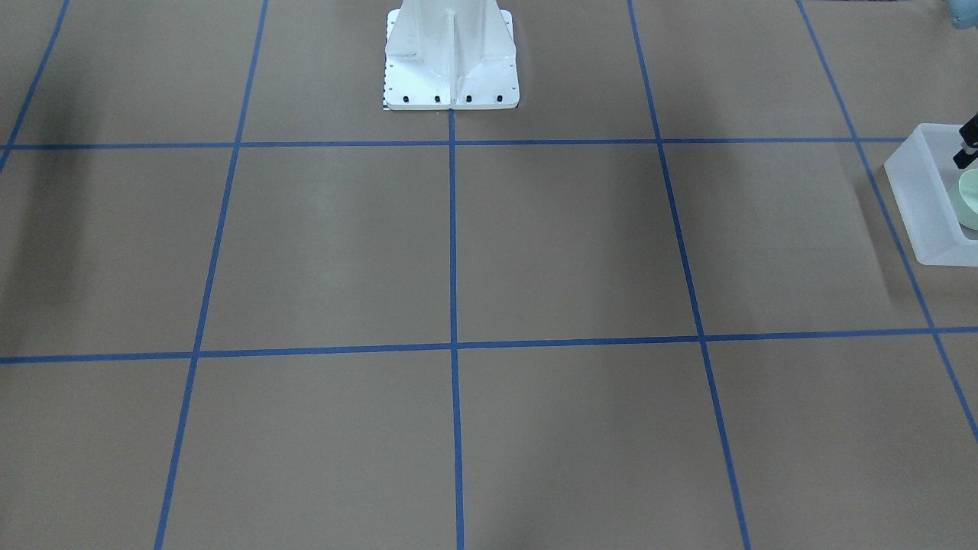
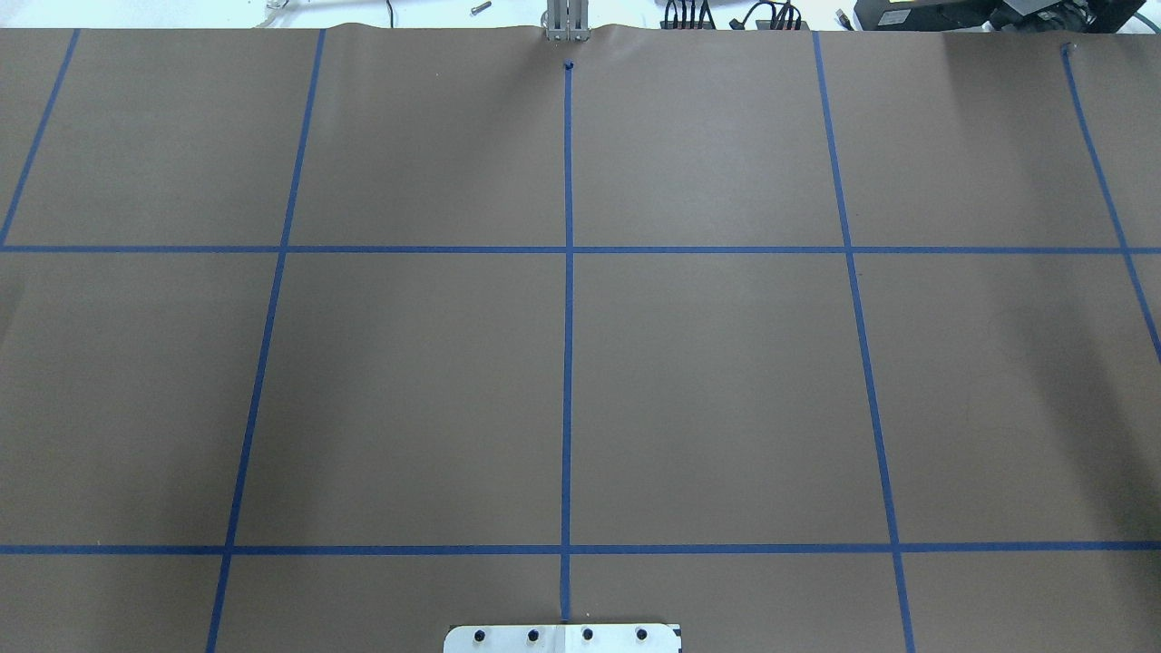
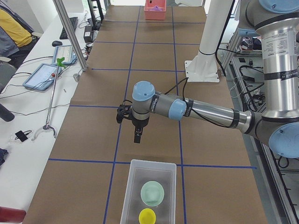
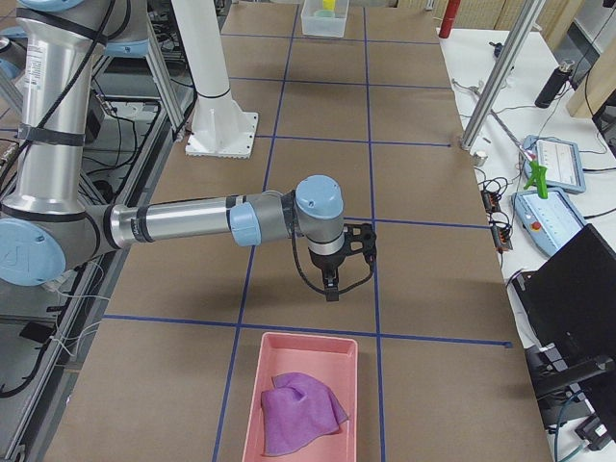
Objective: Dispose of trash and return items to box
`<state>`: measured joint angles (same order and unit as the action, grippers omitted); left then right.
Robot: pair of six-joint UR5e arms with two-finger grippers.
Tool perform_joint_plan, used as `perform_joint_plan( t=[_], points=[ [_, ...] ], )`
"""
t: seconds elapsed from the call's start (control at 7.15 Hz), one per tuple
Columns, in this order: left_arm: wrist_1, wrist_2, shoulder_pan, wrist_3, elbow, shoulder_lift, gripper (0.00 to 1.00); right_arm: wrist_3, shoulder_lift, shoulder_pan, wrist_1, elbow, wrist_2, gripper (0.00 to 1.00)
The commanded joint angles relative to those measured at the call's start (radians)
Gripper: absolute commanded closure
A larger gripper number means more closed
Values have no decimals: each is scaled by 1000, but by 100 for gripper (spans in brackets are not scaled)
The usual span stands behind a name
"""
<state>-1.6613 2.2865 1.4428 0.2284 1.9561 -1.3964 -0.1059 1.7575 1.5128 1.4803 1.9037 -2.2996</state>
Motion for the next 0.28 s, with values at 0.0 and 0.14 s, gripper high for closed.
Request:
perform_joint_plan(
  t=[0.0,0.14],
  points=[
    [0,1,1,2,12,0,2,0,2,0,0,0,-3,0],
    [0,1,1,2,10,0,2,0,0,0,0,0,-1,0]
  ],
)
